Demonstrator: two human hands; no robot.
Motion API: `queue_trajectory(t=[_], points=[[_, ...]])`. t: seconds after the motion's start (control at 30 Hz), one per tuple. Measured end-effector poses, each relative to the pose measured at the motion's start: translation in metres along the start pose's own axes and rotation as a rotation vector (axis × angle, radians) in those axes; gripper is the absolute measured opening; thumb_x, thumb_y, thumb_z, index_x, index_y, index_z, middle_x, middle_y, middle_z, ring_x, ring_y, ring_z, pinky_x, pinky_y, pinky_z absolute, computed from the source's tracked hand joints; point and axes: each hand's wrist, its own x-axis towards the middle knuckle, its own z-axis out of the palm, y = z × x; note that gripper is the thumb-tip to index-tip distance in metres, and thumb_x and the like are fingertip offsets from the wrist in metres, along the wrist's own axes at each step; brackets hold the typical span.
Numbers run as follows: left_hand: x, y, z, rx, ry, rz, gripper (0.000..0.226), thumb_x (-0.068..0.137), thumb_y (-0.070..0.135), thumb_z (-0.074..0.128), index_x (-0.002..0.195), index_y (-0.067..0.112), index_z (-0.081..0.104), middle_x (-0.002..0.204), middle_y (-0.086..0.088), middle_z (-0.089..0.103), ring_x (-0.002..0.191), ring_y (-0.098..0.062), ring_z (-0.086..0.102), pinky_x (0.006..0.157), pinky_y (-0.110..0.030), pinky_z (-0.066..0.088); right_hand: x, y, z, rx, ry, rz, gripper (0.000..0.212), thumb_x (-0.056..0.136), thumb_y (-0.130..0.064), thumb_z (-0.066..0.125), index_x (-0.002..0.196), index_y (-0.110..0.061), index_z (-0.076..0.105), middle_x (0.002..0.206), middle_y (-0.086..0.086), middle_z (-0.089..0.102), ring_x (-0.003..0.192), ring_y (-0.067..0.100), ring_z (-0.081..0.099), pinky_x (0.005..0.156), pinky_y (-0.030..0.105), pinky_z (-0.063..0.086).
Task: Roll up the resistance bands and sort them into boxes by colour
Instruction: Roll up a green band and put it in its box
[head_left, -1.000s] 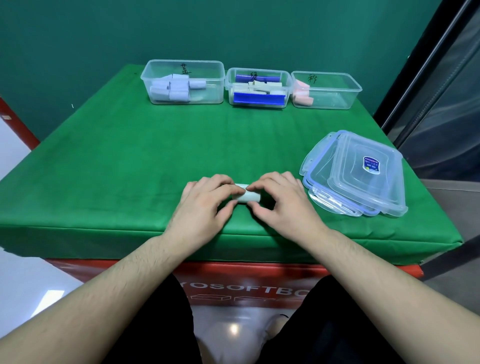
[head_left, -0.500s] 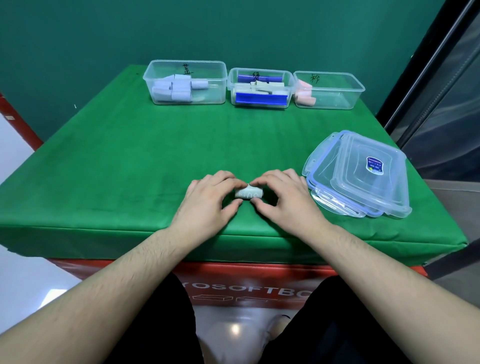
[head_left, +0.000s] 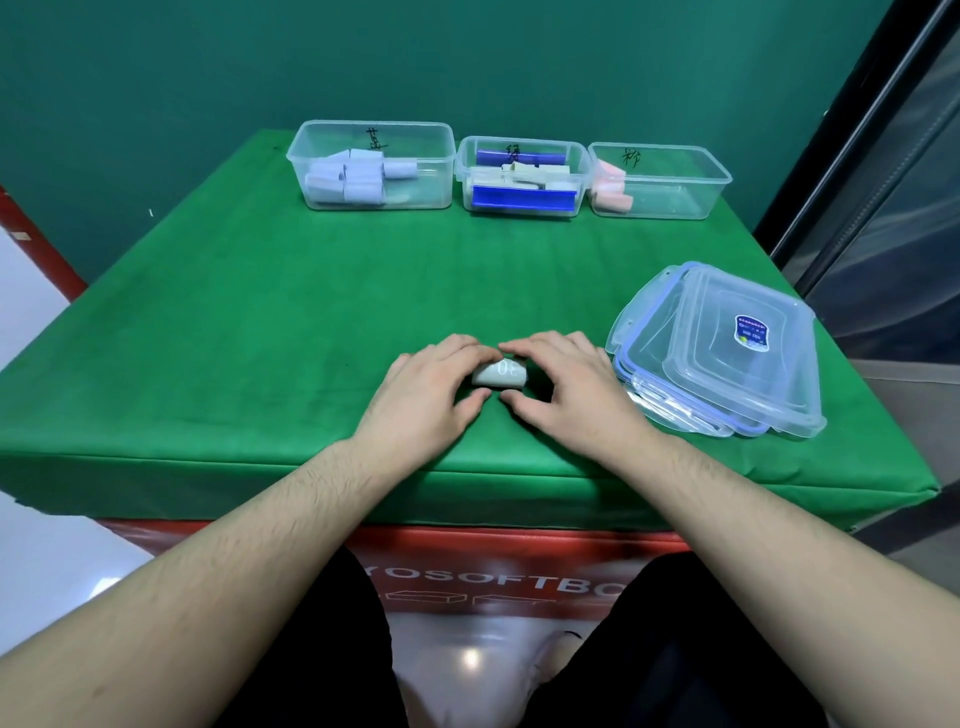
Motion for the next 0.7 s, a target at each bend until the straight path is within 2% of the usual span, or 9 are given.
queue_trajectory(t=[0.2,0.43,0.53,0.6,0.7], points=[[0.006,0.002,0.002,-0.022,-0.008,-0.051,0.036,0.089,0.03,0.064,0.124,0.032,0.057,0.123,0.013,0.059,0.11,-0.018,0.058,0.09,-0.042,0.044,0.009,0.002,0.002,0.043,-0.009,0.062,0.033,0.087,-0.04,0.068,0.119,-0.033,0.063,0.11,-0.013,0.064,0.104,0.015,0.048,0.095,0.04,0.038],[0.014,0.003,0.003,-0.229,0.011,-0.155,0.032,0.089,0.026,0.067,0.12,0.032,0.058,0.116,0.012,0.064,0.11,-0.016,0.059,0.098,-0.047,0.044,0.011,0.0,-0.002,0.049,-0.008,0.06,0.032,0.093,-0.037,0.062,0.124,-0.031,0.061,0.116,-0.011,0.065,0.109,0.018,0.047,0.095,0.04,0.036],[0.012,0.006,-0.001,-0.316,0.032,-0.156,0.031,0.09,0.021,0.066,0.12,0.026,0.056,0.114,0.014,0.063,0.095,-0.002,0.057,0.095,-0.038,0.046,0.009,-0.005,-0.005,0.103,0.003,0.081,0.033,0.094,-0.035,0.06,0.127,-0.031,0.059,0.119,-0.011,0.064,0.11,0.017,0.046,0.098,0.041,0.036],[0.007,0.01,-0.004,-0.396,0.028,-0.158,0.03,0.092,0.023,0.064,0.119,0.029,0.054,0.111,0.017,0.062,0.09,0.0,0.055,0.09,-0.034,0.047,0.006,-0.009,-0.01,0.186,0.014,0.107,0.032,0.095,-0.034,0.059,0.127,-0.032,0.058,0.111,-0.017,0.061,0.104,0.011,0.045,0.096,0.038,0.037],[0.004,0.016,-0.007,-0.559,0.033,-0.2,0.024,0.094,0.026,0.061,0.115,0.033,0.052,0.106,0.017,0.063,0.096,-0.012,0.061,0.09,-0.036,0.05,0.004,-0.015,-0.013,0.37,0.036,0.154,0.028,0.096,-0.031,0.06,0.124,-0.032,0.057,0.095,-0.024,0.052,0.081,-0.001,0.041,0.078,0.025,0.034]])
